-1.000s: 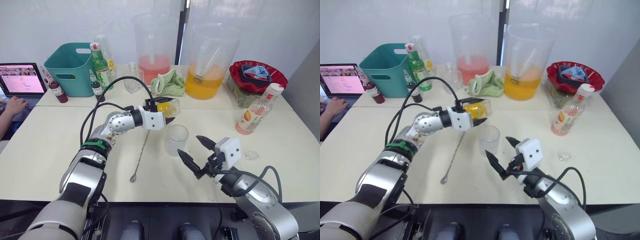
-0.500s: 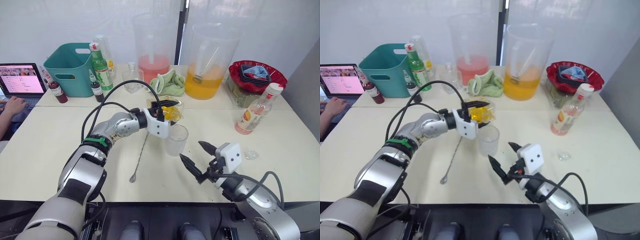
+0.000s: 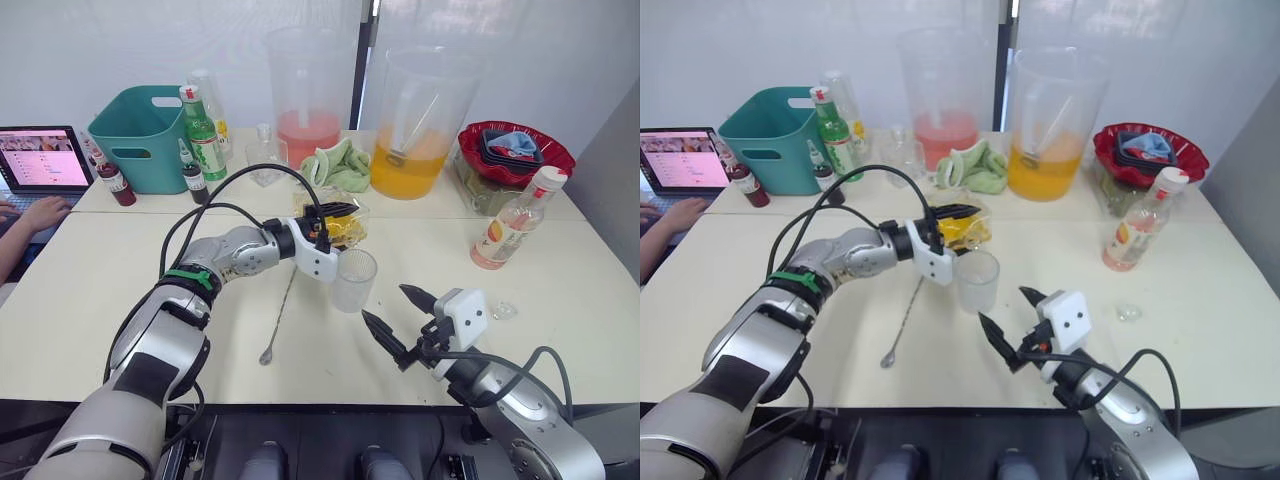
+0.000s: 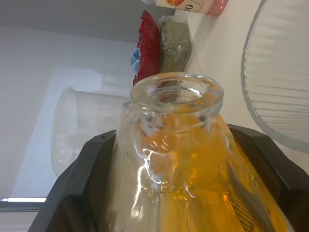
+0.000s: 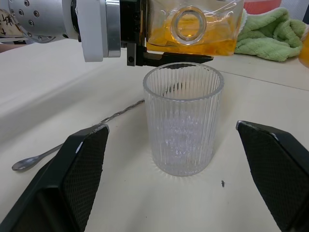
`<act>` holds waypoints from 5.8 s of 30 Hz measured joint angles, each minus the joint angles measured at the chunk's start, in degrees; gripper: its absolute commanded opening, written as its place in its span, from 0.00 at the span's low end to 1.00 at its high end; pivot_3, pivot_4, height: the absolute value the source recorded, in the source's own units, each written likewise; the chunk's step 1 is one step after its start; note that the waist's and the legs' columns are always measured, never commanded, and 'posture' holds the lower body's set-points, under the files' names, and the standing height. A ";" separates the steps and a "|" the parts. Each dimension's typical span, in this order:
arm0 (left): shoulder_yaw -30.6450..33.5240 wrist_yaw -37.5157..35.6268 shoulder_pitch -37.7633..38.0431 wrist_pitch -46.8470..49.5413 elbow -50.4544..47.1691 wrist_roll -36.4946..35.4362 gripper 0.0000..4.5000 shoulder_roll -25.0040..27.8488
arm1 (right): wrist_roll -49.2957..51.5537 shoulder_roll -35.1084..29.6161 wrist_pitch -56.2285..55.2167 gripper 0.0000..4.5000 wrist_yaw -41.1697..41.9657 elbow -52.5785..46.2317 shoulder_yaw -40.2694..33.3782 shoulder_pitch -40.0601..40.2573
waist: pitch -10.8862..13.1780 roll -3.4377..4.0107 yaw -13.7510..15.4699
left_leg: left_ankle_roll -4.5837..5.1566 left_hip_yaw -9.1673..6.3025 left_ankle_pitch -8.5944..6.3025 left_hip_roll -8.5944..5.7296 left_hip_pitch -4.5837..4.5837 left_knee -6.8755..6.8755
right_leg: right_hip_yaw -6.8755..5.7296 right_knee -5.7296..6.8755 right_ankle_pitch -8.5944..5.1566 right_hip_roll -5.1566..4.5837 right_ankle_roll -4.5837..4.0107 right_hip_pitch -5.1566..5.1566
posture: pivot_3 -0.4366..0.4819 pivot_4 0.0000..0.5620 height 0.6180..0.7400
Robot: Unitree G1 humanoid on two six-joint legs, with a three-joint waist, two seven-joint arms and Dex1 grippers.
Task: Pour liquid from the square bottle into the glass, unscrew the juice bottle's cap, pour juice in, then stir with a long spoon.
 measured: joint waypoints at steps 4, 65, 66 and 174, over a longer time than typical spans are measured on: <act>-1.35 2.80 -0.92 -0.06 0.00 1.92 0.66 0.44 | 0.02 0.13 0.00 0.99 -0.36 -0.18 0.00 0.05 | 0.00 0.00 0.02 | 0.00 0.00 0.00 0.00 0.00 0.00 | 0.00 0.00 0.00 0.00 0.00 0.00 | 0.48 0.27 1.00; -13.35 22.81 -5.36 3.71 0.35 16.22 0.66 1.93 | 1.06 1.50 0.01 0.99 -1.91 -0.21 0.00 -0.95 | 0.00 0.00 0.01 | 0.00 0.00 0.00 -0.05 0.00 0.09 | 0.00 0.28 -0.01 -0.03 0.01 -0.03 | 0.48 0.27 1.00; -13.35 22.80 -5.36 3.68 0.69 15.94 0.66 1.83 | 1.06 1.50 0.01 0.99 -1.91 -0.21 0.00 -0.95 | 0.00 0.00 0.01 | 0.00 0.00 0.00 -0.05 0.00 0.10 | 0.00 0.29 -0.01 -0.03 0.01 -0.03 | 0.48 0.27 1.00; 70.89 -47.67 73.24 87.85 -71.32 -86.83 1.00 15.53 | 11.04 -22.93 -0.27 1.00 28.11 33.83 -36.39 -1.51 | -0.03 -0.03 0.35 | 0.03 0.13 -0.05 0.17 0.44 0.32 | 0.09 0.20 -0.07 0.02 -0.10 0.39 | 0.48 0.27 1.00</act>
